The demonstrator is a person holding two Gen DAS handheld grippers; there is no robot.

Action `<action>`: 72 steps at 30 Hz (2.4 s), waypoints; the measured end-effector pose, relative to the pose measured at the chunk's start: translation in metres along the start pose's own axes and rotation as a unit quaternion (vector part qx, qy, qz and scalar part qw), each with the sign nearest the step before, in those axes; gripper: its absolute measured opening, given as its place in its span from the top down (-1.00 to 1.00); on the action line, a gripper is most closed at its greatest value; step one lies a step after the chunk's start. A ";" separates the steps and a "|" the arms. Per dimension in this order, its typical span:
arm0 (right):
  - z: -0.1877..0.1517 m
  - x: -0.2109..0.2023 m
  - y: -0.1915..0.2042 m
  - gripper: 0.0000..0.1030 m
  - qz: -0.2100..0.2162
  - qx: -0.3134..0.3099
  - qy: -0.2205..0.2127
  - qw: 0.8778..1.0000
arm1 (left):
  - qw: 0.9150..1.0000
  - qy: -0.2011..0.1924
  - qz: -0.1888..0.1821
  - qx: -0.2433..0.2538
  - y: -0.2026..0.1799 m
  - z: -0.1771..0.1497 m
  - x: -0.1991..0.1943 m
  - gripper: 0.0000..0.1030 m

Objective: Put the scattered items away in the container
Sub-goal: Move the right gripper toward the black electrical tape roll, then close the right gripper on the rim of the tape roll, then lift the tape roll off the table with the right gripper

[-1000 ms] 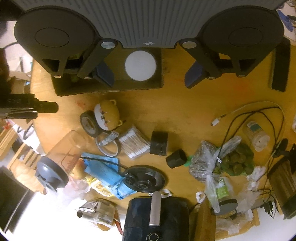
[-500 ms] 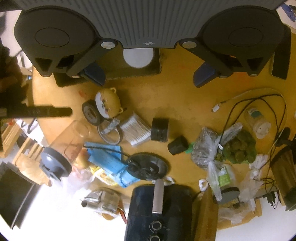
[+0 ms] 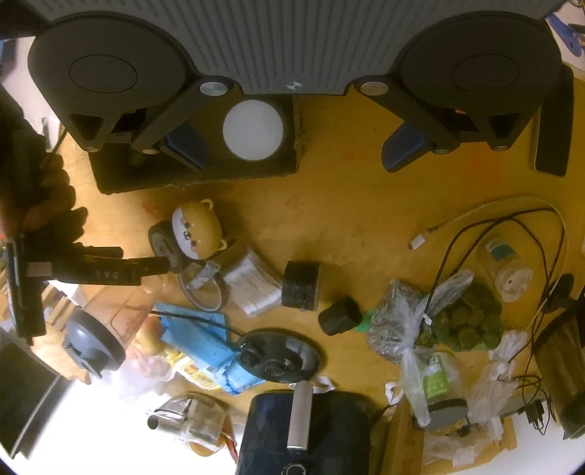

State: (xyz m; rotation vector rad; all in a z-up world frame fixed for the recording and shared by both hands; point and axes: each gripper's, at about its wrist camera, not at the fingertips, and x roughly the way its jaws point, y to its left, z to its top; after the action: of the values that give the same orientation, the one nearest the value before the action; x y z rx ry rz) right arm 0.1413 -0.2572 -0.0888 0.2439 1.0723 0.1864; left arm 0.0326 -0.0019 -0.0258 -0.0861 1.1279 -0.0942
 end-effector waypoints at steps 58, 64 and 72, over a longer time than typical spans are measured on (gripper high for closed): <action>0.009 0.017 -0.012 -0.45 -0.025 0.088 0.018 0.996 | 0.999 0.012 -0.026 -0.024 0.011 0.007 0.011 -1.00; 0.006 0.004 -0.010 -0.45 -0.030 0.072 0.013 0.997 | 0.999 0.010 -0.027 -0.019 0.007 0.006 0.008 -1.00; 0.002 -0.015 -0.010 -0.45 -0.031 0.059 0.005 0.998 | 1.000 0.004 -0.025 -0.019 0.003 0.005 0.005 -1.00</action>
State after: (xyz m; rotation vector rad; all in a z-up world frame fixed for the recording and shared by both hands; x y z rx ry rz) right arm 0.1359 -0.2713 -0.0779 0.3155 1.1005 0.0690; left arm 0.0396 0.0011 -0.0282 -0.1479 1.1357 -0.1172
